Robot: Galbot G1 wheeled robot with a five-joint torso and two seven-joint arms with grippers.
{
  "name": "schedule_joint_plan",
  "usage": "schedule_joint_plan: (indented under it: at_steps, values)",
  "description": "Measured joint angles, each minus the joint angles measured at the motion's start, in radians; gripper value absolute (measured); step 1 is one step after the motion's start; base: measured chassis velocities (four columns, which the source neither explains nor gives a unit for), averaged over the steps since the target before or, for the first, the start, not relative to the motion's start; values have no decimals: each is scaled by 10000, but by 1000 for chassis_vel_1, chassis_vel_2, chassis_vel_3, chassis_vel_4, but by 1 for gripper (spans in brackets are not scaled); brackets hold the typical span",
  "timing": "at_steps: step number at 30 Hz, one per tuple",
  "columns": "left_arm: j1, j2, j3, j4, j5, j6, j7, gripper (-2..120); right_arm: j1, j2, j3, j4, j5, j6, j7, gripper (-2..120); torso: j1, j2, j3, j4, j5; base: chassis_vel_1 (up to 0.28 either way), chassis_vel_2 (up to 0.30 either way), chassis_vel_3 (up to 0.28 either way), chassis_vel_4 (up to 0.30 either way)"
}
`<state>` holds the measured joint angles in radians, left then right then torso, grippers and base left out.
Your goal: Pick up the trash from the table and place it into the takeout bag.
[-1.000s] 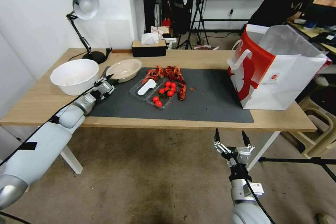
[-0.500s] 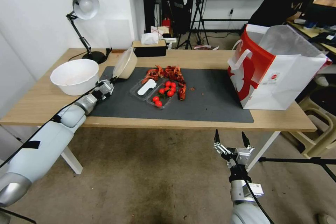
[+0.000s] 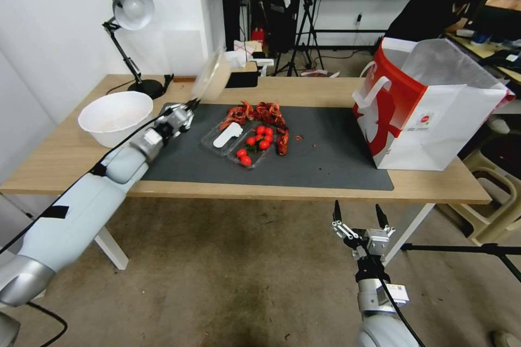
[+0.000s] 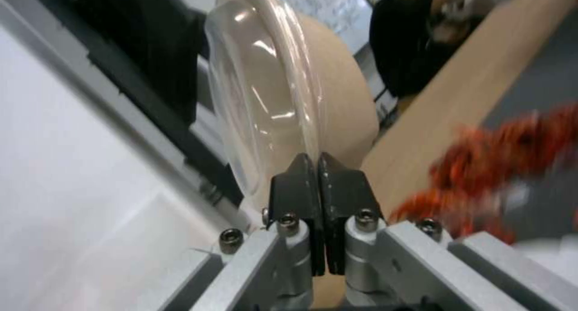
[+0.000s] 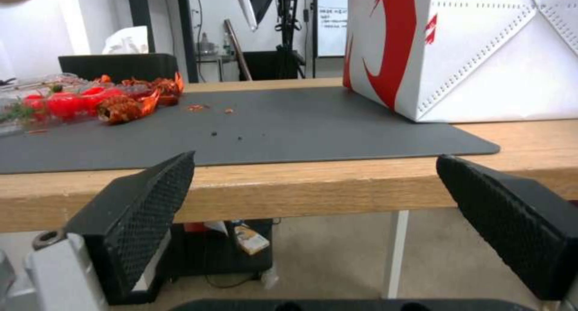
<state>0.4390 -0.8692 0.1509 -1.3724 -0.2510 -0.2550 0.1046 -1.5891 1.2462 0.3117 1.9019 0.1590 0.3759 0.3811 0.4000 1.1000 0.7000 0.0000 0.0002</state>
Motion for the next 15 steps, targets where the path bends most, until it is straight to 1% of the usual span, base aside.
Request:
schedule_joint_plan:
  at_steps: [2, 3, 6, 7, 8, 9, 10, 11, 13, 14, 15]
  values:
    - [-397, -79, 395, -371, -465, 312, -133, 0, -7, 5, 11, 2, -2, 0, 4, 100, 0, 0, 0, -1, 1, 0, 0, 0, 0]
    - [-397, -79, 395, -371, -465, 312, -133, 0, -7, 5, 11, 2, -2, 0, 4, 100, 0, 0, 0, -1, 1, 0, 0, 0, 0]
    - [-1015, -287, 987, -702, -949, 638, -226, 0, -16, 4, 45, 2, -2, 1, 23, 100, -1, 0, 0, -1, 0, 0, 0, 0, 0]
    - [-1015, -287, 987, -702, -949, 638, -226, 0, -16, 4, 45, 2, -2, 1, 23, 100, -1, 0, 0, -1, 0, 0, 0, 0, 0]
    - [-1366, -408, 1301, -807, -1177, 814, -316, 0, -20, 4, 63, 0, -3, 1, 33, 100, -1, 0, 0, -3, 3, 0, 0, 0, 0]
    - [-1694, -543, 1643, -854, -1349, 970, -389, 0, -17, 4, 71, -4, -2, 3, 38, 100, -1, 0, -1, 2, 4, 0, 0, 0, 0]
    - [-1961, -680, 1876, -856, -1450, 1070, -416, 0, -13, 5, 70, -10, -1, 3, 39, 100, -1, 0, 0, 2, -2, 0, 0, 0, 0]
    - [-1961, -680, 1876, -856, -1450, 1070, -416, 0, -13, 5, 70, -10, -1, 3, 39, 100, -1, 0, 0, 2, -2, 0, 0, 0, 0]
    - [-2946, -1244, 2616, -705, -1955, 1261, -508, 0, 26, 12, 71, -17, 0, 3, 43, 100, 0, 0, -1, -3, 8, 0, 0, 0, 0]
    - [-2946, -1244, 2616, -705, -1955, 1261, -508, 0, 26, 12, 71, -17, 0, 3, 43, 100, 0, 0, -1, -3, 8, 0, 0, 0, 0]
    - [-3288, -1489, 2878, -629, -2191, 1367, -554, 0, 37, 18, 77, -17, 1, 3, 46, 100, 1, -1, 0, -4, 2, 0, 0, 0, 0]
